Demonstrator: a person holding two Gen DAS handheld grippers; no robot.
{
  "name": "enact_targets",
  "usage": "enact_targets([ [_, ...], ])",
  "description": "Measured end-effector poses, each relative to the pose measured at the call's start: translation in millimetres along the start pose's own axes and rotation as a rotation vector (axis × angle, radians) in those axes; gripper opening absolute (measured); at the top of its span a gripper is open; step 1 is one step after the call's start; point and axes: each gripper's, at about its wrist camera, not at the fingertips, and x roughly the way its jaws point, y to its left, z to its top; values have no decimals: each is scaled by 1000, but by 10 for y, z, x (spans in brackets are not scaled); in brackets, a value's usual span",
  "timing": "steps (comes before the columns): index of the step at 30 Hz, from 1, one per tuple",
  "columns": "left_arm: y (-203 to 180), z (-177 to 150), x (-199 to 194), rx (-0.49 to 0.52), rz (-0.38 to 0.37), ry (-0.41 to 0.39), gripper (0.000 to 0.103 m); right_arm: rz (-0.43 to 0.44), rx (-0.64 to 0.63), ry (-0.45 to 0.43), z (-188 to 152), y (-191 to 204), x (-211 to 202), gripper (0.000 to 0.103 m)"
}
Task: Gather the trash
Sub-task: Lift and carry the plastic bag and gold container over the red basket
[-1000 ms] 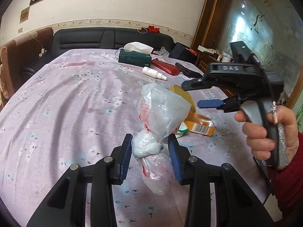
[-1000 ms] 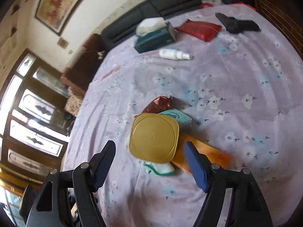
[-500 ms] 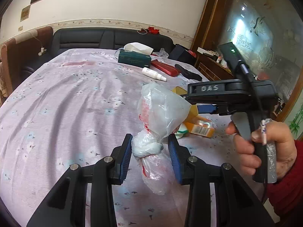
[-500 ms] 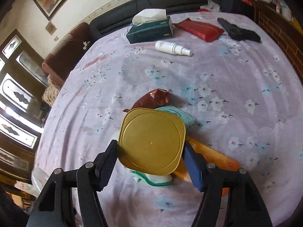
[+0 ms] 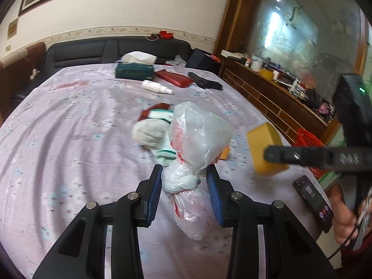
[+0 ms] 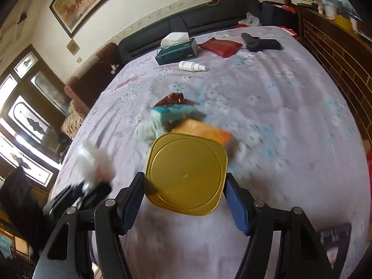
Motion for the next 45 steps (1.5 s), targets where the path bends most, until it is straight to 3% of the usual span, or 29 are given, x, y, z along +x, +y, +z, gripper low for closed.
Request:
enact_targets([
  [9,-500,-11,104,89,-42,34,37,-56,-7,-145,-433,-396,-709,72],
  [14,-702,10,184,120,-59,55,37,-38,35,-168,-514,-642,-860,72],
  [25,-1001,36,290,164,-81,83,37,-24,67,-206,-576,-944,-1050,72],
  [45,-1204,89,351,194,-110,93,37,-13,71,-223,-588,-1044,-1115,72],
])
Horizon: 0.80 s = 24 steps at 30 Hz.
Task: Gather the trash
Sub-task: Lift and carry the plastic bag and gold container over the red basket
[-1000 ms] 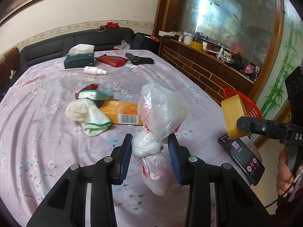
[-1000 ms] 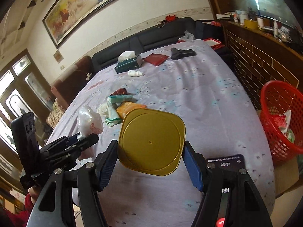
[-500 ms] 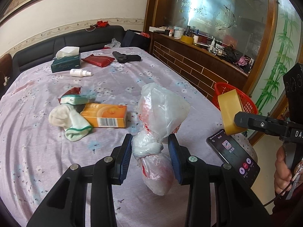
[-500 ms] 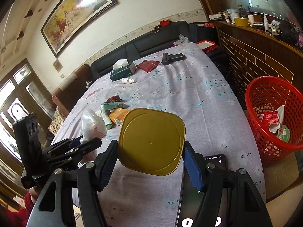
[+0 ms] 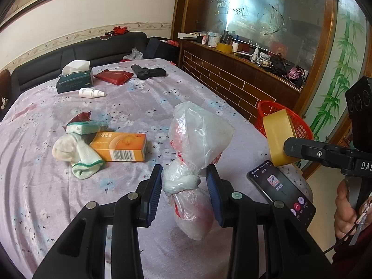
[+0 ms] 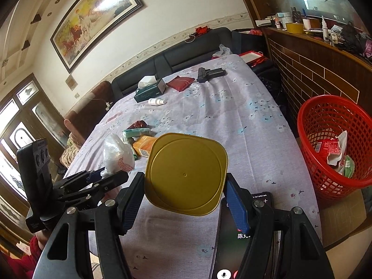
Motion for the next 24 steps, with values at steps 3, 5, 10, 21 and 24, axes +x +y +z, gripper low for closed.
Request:
enact_targets([
  [3,-32,19,7,3,-6,0,37,-2,1,-2,4,-15,-11,72],
  [5,-44,35,17,3,-11,1,37,-2,3,-4,9,-27,-22,72],
  [10,-81,72,60,9,-21,6,37,-6,10,-13,1,-76,-66,72],
  [21,-383,294,184,49,-80,16,37,-31,49,-75,96,-326,-349,72],
  [24,-535,388,249,69,-105,23,37,-42,74,-100,136,-459,-469,72],
])
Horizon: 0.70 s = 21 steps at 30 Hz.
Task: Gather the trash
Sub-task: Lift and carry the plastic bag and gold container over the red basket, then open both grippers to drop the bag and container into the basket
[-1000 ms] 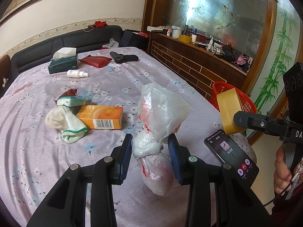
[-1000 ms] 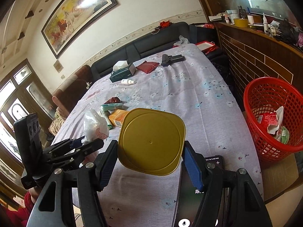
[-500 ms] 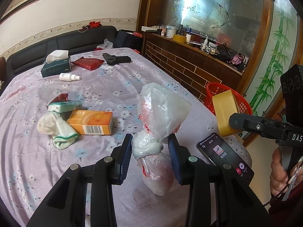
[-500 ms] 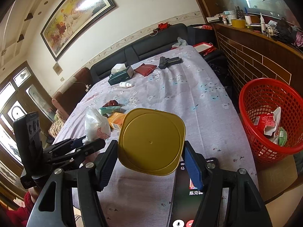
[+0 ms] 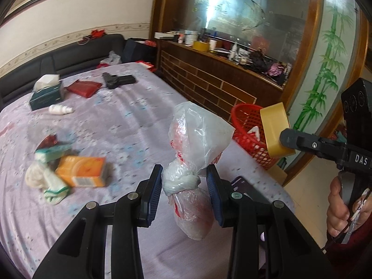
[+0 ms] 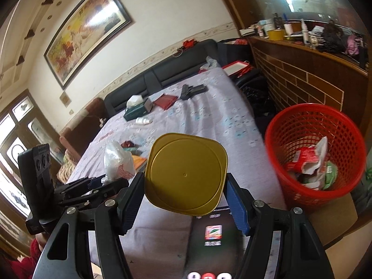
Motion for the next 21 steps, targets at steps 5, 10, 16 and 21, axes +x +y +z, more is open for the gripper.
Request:
enact_targets([
  [5,-277,192,194,30,-61,19,37,-58,40,-64,130,-292,-245,72],
  [10,-641,430,529,58,-139,53,37,-126,90,-114,276,-678,-469,72],
  [16,-1043,701,911,95,-201,85,37,-181,151,-143,458,-1115,-619,72],
  [21,-1284,854,1272,87,-235,116,37,-201,196,-143,556,-1390,-613,72],
])
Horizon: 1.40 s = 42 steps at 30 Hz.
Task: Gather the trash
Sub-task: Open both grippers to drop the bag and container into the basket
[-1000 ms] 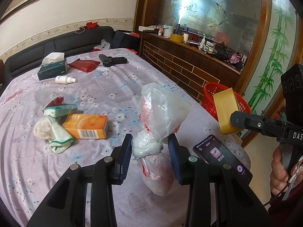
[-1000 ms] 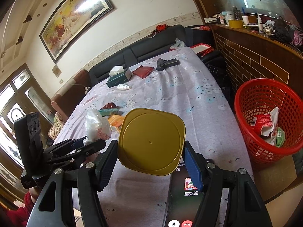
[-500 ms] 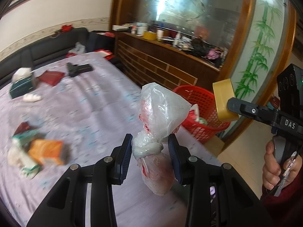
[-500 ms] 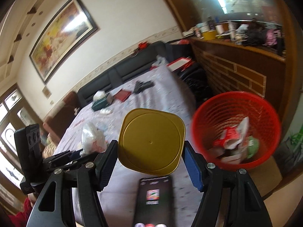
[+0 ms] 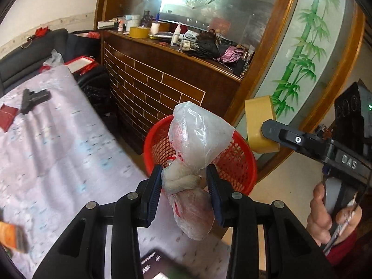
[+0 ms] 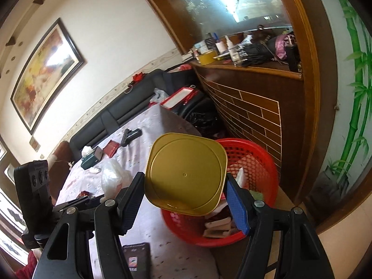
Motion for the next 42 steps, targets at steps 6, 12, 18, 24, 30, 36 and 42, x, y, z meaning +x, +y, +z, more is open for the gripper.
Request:
enact_targets([
  [6,-50,128,415,-50,-15,37,60,-54,43,4,125,-245,213,73],
  [12,-5,79,308,-62,-27,30,63,-60,87,39,147,-421,329,75],
  [18,84,-54,-37,-58,-22,2,63,-26,51,2,60,-225,91,75],
  [24,328,-252,-459,-95,30,-36,63,31,-3,-6,-99,119,-107,75],
  [30,622,-449,-830,-153,64,-74,63,104,-58,10,-271,488,-178,76],
  [36,899,-696,-1211,-192,110,-109,63,160,-102,44,-435,817,-129,75],
  [42,1308,-1011,-1679,-261,202,-157,63,230,-174,106,-600,1216,15,75],
])
